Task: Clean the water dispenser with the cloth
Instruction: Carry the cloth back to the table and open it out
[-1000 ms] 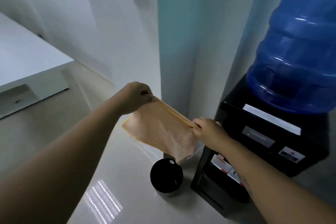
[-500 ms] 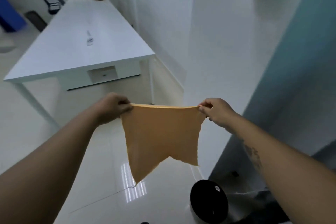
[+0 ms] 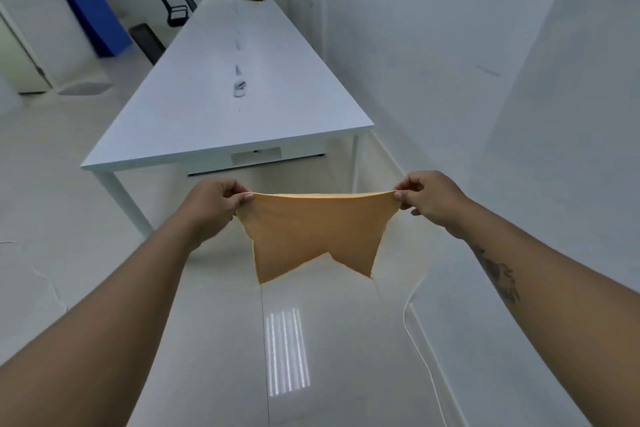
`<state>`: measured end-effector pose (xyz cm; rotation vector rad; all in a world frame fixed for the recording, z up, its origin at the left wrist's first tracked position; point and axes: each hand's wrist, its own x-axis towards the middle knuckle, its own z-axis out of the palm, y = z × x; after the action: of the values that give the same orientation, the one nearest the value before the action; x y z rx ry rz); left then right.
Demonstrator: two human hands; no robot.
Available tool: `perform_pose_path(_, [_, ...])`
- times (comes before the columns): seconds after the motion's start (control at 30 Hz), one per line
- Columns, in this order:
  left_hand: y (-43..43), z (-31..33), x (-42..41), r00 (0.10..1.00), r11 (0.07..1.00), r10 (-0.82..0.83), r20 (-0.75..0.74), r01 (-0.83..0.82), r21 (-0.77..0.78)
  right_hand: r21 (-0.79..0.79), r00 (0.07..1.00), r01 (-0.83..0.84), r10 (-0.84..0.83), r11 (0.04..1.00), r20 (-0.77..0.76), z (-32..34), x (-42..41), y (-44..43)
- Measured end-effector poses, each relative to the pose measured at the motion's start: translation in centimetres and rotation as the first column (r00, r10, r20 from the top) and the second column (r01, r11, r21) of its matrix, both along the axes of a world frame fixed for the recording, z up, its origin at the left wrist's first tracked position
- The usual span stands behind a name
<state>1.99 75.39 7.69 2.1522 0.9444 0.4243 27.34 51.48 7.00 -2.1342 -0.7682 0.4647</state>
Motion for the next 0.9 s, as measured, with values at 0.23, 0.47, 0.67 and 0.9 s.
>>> perform_pose_path(0.23, [10.9,-1.2,8.2,0.994,0.993,0.110,-0.027,-0.108,0.054,0.018,0.999,-0.051,0.052,0.999,-0.006,-0.8,10.1,12.9])
perform_pose_path(0.47, [19.8,-1.9,15.6,0.975,0.980,0.199,-0.100,-0.200,0.001,-0.022,0.984,-0.164,0.162,0.986,-0.068,-0.7,20.1,24.2])
perform_pose_path(0.67, [28.8,-2.0,22.4,0.971,0.974,0.223,-0.089,-0.226,-0.017,-0.043,0.976,-0.206,0.202,0.978,-0.083,-1.3,27.1,34.1])
perform_pose_path(0.9, [40.4,-4.6,28.2,0.972,0.977,0.207,-0.114,-0.211,-0.025,-0.090,0.976,-0.208,0.201,0.974,-0.081,-4.4,33.1,45.4])
